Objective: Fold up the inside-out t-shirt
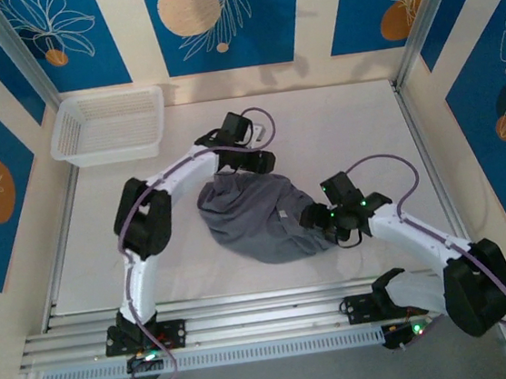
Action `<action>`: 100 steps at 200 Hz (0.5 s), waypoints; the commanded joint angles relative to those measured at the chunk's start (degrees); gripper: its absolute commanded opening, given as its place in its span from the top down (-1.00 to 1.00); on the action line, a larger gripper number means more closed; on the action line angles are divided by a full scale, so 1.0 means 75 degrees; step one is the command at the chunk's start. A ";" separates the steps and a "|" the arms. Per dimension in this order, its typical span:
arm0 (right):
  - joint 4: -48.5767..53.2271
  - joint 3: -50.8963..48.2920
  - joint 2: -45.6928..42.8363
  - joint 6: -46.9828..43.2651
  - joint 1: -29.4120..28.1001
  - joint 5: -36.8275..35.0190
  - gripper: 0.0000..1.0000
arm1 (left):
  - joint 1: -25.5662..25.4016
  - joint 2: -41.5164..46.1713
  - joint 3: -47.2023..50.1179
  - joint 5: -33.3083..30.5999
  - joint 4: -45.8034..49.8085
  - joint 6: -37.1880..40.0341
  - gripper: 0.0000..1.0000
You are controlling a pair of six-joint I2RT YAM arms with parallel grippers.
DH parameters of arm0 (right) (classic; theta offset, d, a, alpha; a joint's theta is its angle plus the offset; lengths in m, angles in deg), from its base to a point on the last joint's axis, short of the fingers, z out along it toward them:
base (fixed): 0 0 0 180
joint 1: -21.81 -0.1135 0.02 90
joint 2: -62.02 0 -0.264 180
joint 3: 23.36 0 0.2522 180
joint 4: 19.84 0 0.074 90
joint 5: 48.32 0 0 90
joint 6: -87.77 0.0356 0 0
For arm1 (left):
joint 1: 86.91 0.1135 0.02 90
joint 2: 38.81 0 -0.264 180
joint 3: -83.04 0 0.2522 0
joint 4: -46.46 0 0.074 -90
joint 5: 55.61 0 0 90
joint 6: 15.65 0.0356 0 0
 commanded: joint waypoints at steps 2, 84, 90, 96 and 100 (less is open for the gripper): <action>-0.0127 -0.0399 -0.0337 0.0491 -0.0282 0.0300 0.22 | -0.0058 -0.0501 -0.0424 0.0391 0.0579 0.0083 -0.28; 0.0702 0.1570 -0.1120 -0.0687 0.0034 -0.1013 1.00 | 0.0536 0.1080 -0.0792 0.0633 0.1120 0.0018 1.00; 0.0745 0.1899 -0.1193 -0.0873 0.0143 -0.1081 1.00 | 0.0630 0.1432 -0.0790 0.0613 0.1154 -0.0008 1.00; 0.0814 0.2235 -0.1252 -0.1052 0.0242 -0.1171 1.00 | 0.0734 0.1800 -0.0809 0.0535 0.1219 -0.0007 1.00; 0.0855 0.2483 -0.1287 -0.1177 0.0309 -0.1232 1.00 | 0.0803 0.2062 -0.0829 0.0446 0.1270 -0.0007 1.00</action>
